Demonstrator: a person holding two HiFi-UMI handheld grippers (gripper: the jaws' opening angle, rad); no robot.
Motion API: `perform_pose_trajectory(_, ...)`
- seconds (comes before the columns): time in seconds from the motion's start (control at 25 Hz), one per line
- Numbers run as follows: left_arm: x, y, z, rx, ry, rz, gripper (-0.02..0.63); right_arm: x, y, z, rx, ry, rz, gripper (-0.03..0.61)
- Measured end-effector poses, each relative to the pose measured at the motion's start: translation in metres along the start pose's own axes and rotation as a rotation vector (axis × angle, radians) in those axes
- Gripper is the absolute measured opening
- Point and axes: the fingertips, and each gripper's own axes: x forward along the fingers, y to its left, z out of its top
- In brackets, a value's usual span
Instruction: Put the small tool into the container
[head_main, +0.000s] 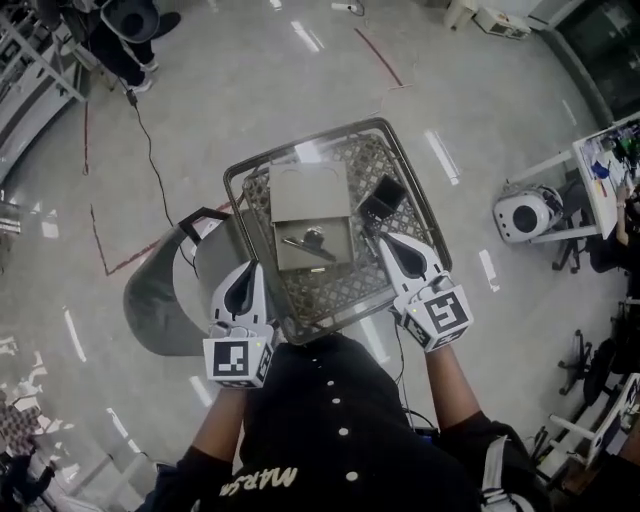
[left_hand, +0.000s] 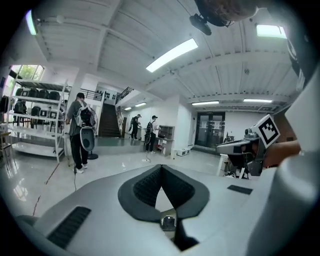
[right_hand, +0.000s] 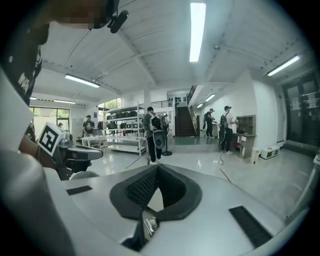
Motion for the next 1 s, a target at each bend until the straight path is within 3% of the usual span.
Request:
perform_pose_trajectory(0.24,-0.005,0.002,0.035,0.027,-0.071,0.0,0.026,-0.031,-0.013,0.039,0.051,-0.136,-0.094,0.012)
perform_pose_trajectory(0.6,-0.026,0.014,0.064,0.05,-0.138,0.032,0.026,-0.055,-0.023,0.056,0.072,-0.246,-0.175,0.012)
perform_pose_trajectory(0.8,-0.041,0.027,0.073,0.06,-0.165,0.084,0.026,-0.067,-0.027,0.06,0.048,-0.262,-0.247,0.012)
perform_pose_trajectory(1.0,-0.048,0.033,0.074,0.056,-0.183,0.107,0.026,-0.067,-0.021,0.063,0.019,-0.263,-0.261,0.012)
